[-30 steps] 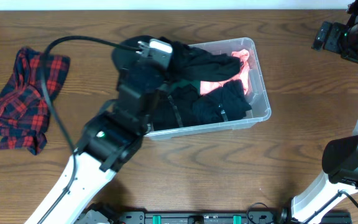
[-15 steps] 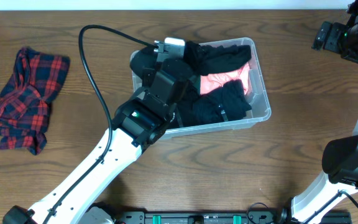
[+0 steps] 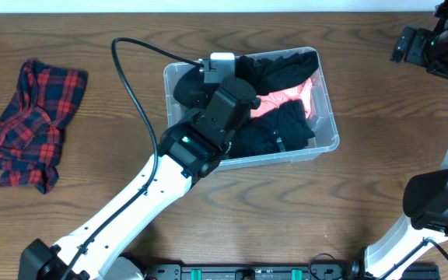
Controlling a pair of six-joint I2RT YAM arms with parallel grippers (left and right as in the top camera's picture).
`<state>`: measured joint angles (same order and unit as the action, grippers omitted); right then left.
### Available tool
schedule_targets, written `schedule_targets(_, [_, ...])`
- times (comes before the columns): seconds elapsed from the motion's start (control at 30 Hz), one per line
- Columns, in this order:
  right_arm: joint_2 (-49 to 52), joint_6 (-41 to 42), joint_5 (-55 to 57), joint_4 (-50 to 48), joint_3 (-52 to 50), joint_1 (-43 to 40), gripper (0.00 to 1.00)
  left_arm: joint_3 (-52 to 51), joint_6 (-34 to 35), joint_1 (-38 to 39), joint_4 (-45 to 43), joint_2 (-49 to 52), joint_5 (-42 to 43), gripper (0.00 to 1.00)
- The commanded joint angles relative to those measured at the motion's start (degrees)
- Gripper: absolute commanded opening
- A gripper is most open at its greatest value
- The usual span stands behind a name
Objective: Pack container
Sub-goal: 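Release the black garment and press it flat in the container, then move the left gripper back to the plaid shirt and grasp it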
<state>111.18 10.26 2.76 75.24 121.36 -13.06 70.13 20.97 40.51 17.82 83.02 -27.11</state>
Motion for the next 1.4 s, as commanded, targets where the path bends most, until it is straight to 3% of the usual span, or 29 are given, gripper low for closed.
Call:
schedule_targets(0.0, [0.48, 0.85, 0.0, 0.02, 0.0, -0.37, 0.99, 3.39, 2.23, 0.35, -1.55, -1.49, -1.11, 0.15])
schedule_targets(0.07, [0.48, 0.85, 0.0, 0.02, 0.0, -0.37, 0.99, 3.39, 1.73, 0.35, -1.46, -1.73, 0.07, 0.45])
schedule_targets(0.1, [0.48, 0.85, 0.0, 0.02, 0.0, -0.37, 0.99, 3.39, 1.16, 0.35, -1.49, -2.05, 0.83, 0.5])
schedule_targets(0.2, [0.48, 0.85, 0.0, 0.02, 0.0, -0.37, 0.99, 3.41, -1.64, 0.35, -1.66, -3.87, 3.63, 0.56])
schedule_targets(0.37, [0.48, 0.85, 0.0, 0.02, 0.0, -0.37, 0.99, 3.41, -3.69, 0.35, -1.7, -9.38, 6.16, 0.55])
schedule_targets(0.53, [0.48, 0.85, 0.0, 0.02, 0.0, -0.37, 0.99, 3.41, -7.87, 0.33, -2.29, -11.61, 12.0, 0.48])
schedule_targets(0.7, [0.48, 0.85, 0.0, 0.02, 0.0, -0.37, 0.99, 3.39, -12.09, 0.33, -1.33, -7.19, 15.17, 0.27])
schedule_targets(0.87, [0.48, 0.85, 0.0, 0.02, 0.0, -0.37, 0.99, 3.41, -20.72, 0.33, 0.39, 0.39, 15.17, 0.15])
schedule_targets(1.13, [0.48, 0.85, 0.0, 0.02, 0.0, -0.37, 0.99, 3.39, -36.33, -0.55, 9.53, 11.32, 15.15, 0.09])
schedule_targets(1.37, [0.48, 0.85, 0.0, 0.02, 0.0, -0.37, 0.99, 3.39, -38.18, -2.78, 14.21, 22.12, 16.11, 0.06])
